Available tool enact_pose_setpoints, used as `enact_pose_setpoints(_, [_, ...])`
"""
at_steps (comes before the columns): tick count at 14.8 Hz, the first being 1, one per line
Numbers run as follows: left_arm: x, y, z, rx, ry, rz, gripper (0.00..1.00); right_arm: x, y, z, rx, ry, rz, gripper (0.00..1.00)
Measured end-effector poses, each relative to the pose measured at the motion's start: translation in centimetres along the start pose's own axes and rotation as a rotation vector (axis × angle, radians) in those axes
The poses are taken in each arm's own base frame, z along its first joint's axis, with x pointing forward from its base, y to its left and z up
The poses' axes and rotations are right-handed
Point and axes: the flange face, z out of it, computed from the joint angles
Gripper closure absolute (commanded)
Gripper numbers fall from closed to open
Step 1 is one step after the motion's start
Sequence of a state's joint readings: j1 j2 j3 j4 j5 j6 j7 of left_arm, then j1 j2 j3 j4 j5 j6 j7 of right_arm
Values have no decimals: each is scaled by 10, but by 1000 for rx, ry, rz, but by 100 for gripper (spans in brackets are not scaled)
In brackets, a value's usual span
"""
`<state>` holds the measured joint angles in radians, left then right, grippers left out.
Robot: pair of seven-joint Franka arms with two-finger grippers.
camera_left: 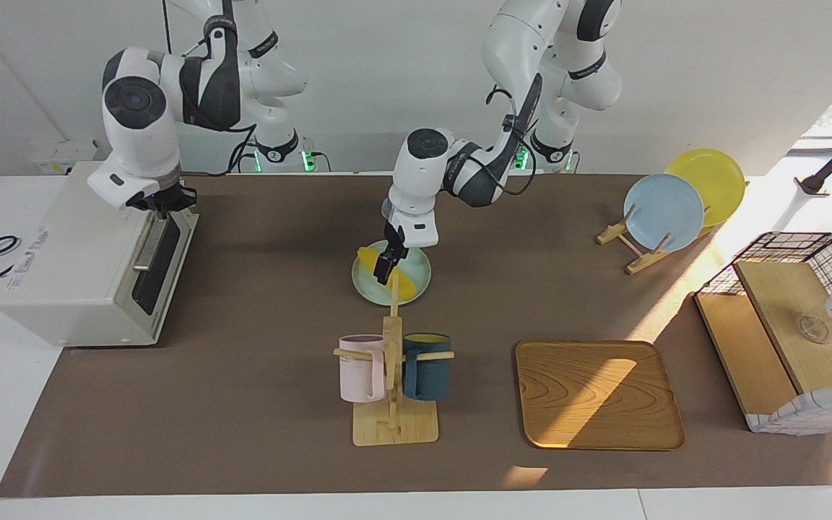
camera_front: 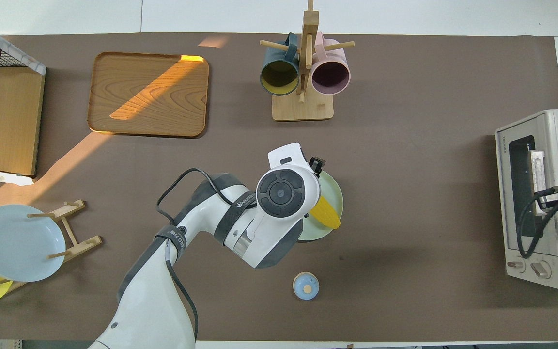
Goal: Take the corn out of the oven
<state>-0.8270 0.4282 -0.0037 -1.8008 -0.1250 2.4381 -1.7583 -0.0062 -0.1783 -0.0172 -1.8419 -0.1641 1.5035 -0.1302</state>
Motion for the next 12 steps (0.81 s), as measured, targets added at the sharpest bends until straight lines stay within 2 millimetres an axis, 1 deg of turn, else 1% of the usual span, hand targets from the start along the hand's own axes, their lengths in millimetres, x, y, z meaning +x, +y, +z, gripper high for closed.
enact_pose_setpoints(1, [1, -1, 5, 7, 2, -2, 0, -1, -4, -9, 47, 26, -1, 0])
enact_pose_setpoints(3, [2, -2, 11, 15, 6, -4, 0, 5, -12, -17, 100, 57, -8, 0])
enact_pose_setpoints(6, [2, -3, 13, 19, 7, -6, 0, 19, -16, -25, 101, 72, -18, 0])
enact_pose_setpoints(8, [2, -3, 14, 20, 7, -7, 5, 29, -14, -33, 101, 67, -18, 0])
enact_pose_setpoints(9, [2, -4, 15, 22, 8, -7, 5, 35, -13, -37, 101, 68, -18, 0])
enact_pose_setpoints(11, [1, -4, 16, 23, 9, -7, 12, 46, -11, -37, 102, 60, -17, 0])
enact_pose_setpoints(12, [1, -4, 16, 24, 9, -7, 17, 48, -9, -36, 103, 52, -14, 0])
